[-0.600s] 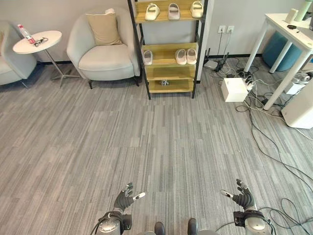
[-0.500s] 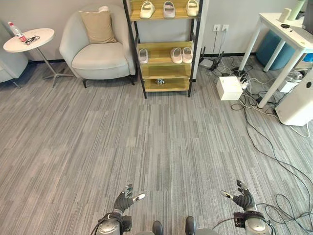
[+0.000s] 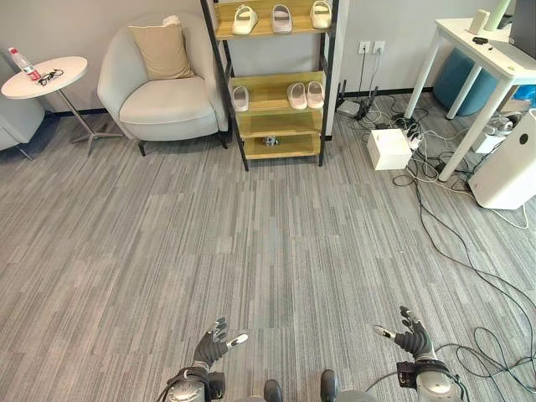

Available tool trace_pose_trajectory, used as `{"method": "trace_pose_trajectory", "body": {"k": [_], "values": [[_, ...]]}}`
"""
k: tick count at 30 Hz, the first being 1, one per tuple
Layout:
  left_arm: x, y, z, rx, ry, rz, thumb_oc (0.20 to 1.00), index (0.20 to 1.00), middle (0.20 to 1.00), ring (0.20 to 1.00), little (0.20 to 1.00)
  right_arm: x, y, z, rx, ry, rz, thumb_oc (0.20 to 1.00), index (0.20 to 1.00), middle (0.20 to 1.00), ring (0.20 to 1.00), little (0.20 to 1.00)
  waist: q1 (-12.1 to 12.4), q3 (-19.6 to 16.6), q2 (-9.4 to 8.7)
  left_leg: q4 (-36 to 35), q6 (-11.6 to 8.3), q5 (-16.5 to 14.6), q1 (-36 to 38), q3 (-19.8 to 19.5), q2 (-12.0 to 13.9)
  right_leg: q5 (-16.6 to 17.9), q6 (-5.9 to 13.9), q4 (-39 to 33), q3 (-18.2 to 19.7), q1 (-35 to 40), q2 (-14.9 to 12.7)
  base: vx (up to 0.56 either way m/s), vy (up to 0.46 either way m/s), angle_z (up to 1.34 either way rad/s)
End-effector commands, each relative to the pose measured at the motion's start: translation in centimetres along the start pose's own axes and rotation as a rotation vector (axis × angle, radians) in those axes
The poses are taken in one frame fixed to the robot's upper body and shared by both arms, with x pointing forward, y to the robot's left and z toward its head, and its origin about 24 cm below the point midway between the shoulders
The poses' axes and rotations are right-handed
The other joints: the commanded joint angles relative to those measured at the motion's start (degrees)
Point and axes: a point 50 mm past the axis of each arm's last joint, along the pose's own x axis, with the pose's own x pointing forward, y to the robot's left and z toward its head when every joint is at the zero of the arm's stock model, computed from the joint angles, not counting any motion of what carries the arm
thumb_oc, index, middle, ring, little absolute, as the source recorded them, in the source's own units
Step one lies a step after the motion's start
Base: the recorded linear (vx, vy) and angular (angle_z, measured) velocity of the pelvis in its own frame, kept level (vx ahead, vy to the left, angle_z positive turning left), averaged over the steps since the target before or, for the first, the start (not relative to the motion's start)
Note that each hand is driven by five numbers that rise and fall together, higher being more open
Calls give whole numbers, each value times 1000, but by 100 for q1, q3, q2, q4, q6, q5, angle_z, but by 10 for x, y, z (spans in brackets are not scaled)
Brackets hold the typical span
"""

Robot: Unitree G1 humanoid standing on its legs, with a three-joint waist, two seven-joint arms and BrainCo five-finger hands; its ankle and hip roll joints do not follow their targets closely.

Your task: Arrange the slippers neatly on the shoe rack.

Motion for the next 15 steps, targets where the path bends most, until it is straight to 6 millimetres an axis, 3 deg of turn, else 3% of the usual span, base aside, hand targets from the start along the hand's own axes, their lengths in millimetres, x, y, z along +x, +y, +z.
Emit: {"method": "trace_pose_trajectory", "body": {"k": [1,15], "values": [[6,7,19,-2,-88,26,1000,1000,1000,1000,1000,8,4,24,51,-96,15,1000,1000,1000,1000,1000,60,-160,-221,-46,-458,-378,11,-336,430,-488,599,7,36,97,-657,-3,-5,3],[5,8,15,-75,-66,26,1000,1000,1000,1000,1000,6,13,14,138,-37,67,1000,1000,1000,1000,1000,120,-184,-249,-46,-437,-403,42,-379,396,-499,603,7,9,127,-661,-1,0,1]]}}
